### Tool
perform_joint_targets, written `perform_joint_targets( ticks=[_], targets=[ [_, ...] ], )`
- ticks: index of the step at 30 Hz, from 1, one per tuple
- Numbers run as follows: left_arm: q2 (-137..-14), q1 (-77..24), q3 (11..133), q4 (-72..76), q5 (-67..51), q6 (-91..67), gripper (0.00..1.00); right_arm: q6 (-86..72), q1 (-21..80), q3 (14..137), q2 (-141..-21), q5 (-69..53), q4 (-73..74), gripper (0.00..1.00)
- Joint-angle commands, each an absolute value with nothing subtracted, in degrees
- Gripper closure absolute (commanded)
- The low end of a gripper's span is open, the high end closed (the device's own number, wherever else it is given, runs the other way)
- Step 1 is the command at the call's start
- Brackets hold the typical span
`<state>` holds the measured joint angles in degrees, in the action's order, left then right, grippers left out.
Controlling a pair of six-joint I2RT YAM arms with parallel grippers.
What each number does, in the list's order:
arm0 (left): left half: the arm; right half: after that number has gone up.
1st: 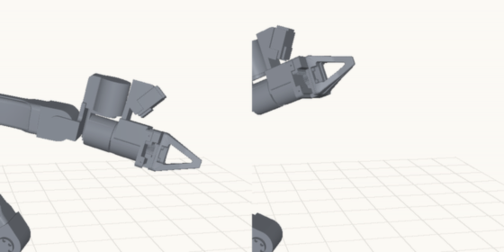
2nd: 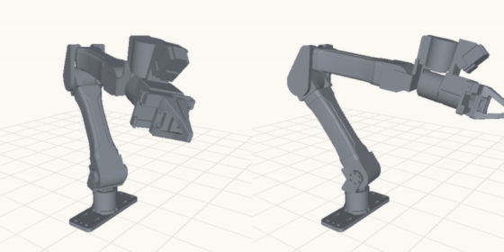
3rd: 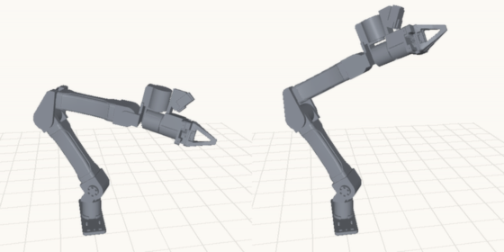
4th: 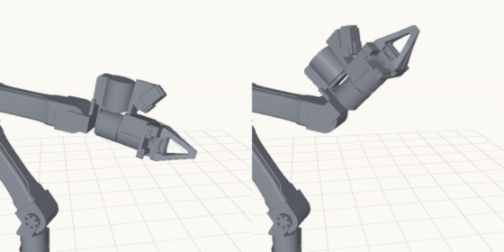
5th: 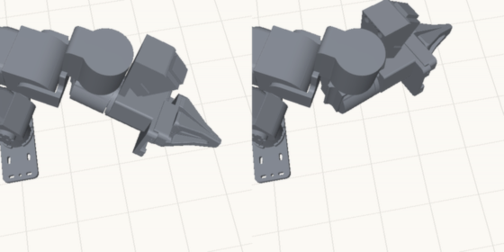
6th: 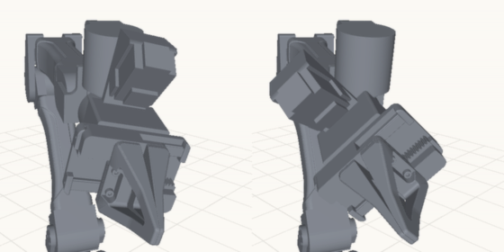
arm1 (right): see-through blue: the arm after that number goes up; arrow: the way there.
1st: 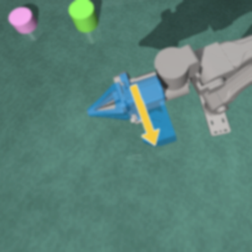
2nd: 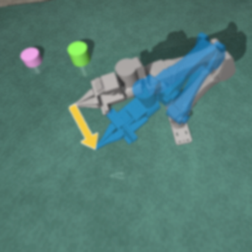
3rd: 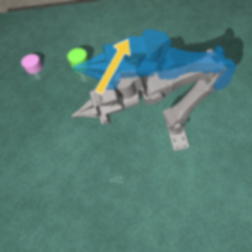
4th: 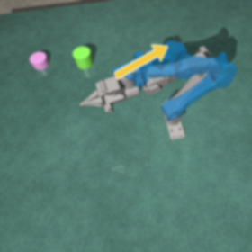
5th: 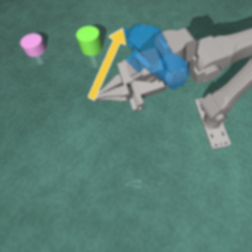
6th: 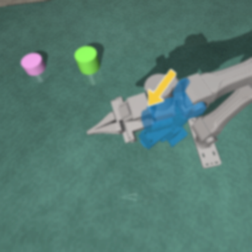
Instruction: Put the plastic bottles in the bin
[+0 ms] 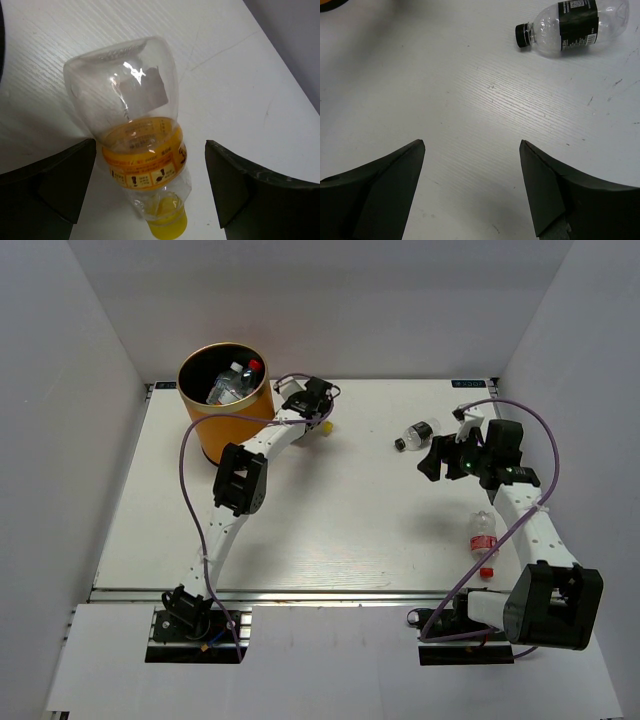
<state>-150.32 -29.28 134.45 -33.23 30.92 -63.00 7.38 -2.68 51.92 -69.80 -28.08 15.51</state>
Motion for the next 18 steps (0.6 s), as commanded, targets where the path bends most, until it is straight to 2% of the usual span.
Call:
perform_joint_targets(
  ticks=[1,6,9,10,15,16,17,18],
  targets=[
    [-149.94,-28.92,135.88,-32.34,30.85,-63.81,0.00,6.33,-3.16,51.15,-68.47,-29.09,14.07,0.18],
    [-151.08,-28.39,135.88,-32.34,29.71,-64.34,0.05,5.63,-3.43,50.80,-68.12,-28.83,13.98,0.18],
    [-151.08,-27.86,135.88,-33.48,28.57,-64.34,0.19,5.63,-3.52,50.63,-67.94,-29.18,14.33,0.18],
    [-151.08,-27.86,135.18,-33.49,28.04,-64.34,0.26,5.71,-3.78,50.62,-67.94,-29.27,14.50,0.20],
    [-148.98,-27.86,129.66,-30.86,24.79,-62.06,0.46,5.45,-3.69,50.71,-67.68,-29.53,15.03,0.20],
    [-148.97,-27.86,129.12,-28.50,24.00,-60.92,0.53,5.36,-3.69,50.97,-67.50,-28.92,15.12,0.18],
    [-148.28,-27.86,128.59,-26.91,21.64,-59.34,0.70,5.45,-3.60,50.98,-67.59,-28.74,15.29,0.18],
    [-148.27,-27.86,128.58,-25.50,20.58,-55.50,0.76,5.28,-3.60,51.41,-67.50,-28.65,15.47,0.16]
  ],
)
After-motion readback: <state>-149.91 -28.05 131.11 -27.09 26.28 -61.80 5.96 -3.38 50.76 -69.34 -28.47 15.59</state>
